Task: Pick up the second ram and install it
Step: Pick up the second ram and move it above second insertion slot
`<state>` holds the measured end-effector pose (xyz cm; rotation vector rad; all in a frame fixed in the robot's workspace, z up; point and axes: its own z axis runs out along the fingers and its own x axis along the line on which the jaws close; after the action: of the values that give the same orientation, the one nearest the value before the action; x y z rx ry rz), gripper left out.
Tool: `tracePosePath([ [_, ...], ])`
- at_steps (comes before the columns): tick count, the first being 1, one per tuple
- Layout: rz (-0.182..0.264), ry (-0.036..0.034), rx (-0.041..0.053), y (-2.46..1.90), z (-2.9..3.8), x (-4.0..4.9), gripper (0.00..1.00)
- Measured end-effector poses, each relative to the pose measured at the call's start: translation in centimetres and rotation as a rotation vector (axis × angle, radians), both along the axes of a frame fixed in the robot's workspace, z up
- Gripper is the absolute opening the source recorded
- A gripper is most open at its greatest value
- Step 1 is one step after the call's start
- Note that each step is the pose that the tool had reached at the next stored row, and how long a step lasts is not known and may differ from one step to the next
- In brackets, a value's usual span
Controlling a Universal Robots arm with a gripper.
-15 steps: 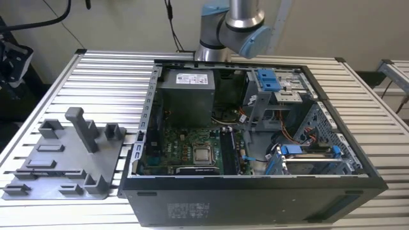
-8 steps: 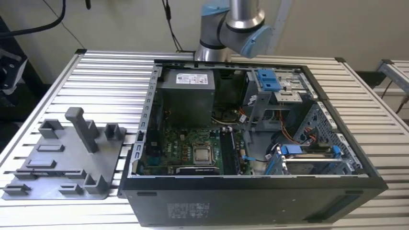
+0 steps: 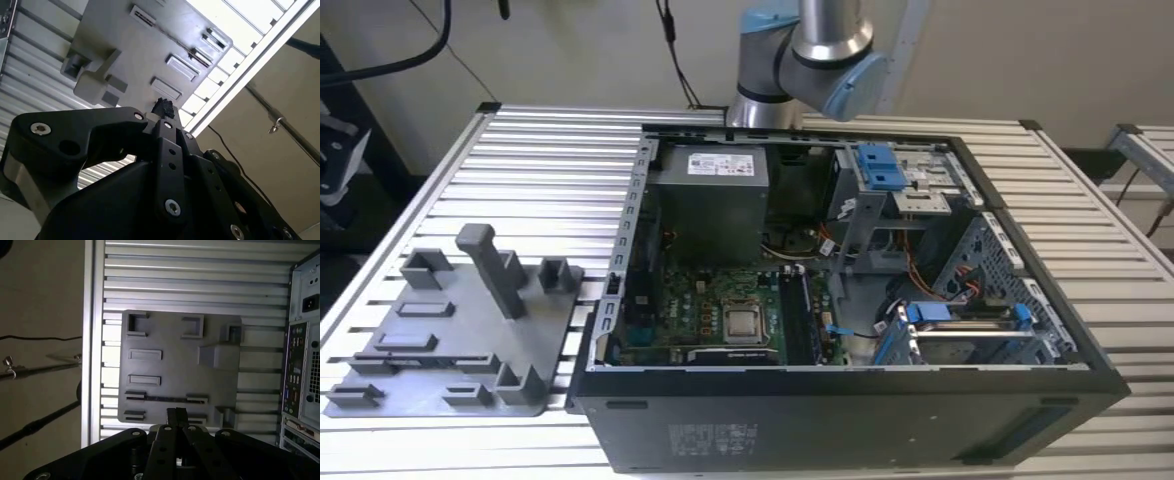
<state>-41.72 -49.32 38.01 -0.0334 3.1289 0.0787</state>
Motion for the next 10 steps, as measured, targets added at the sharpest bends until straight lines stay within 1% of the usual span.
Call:
tracePosePath([
  [10,0.0,0.0,0.0,-0.05,0.0,0.0,0.11],
])
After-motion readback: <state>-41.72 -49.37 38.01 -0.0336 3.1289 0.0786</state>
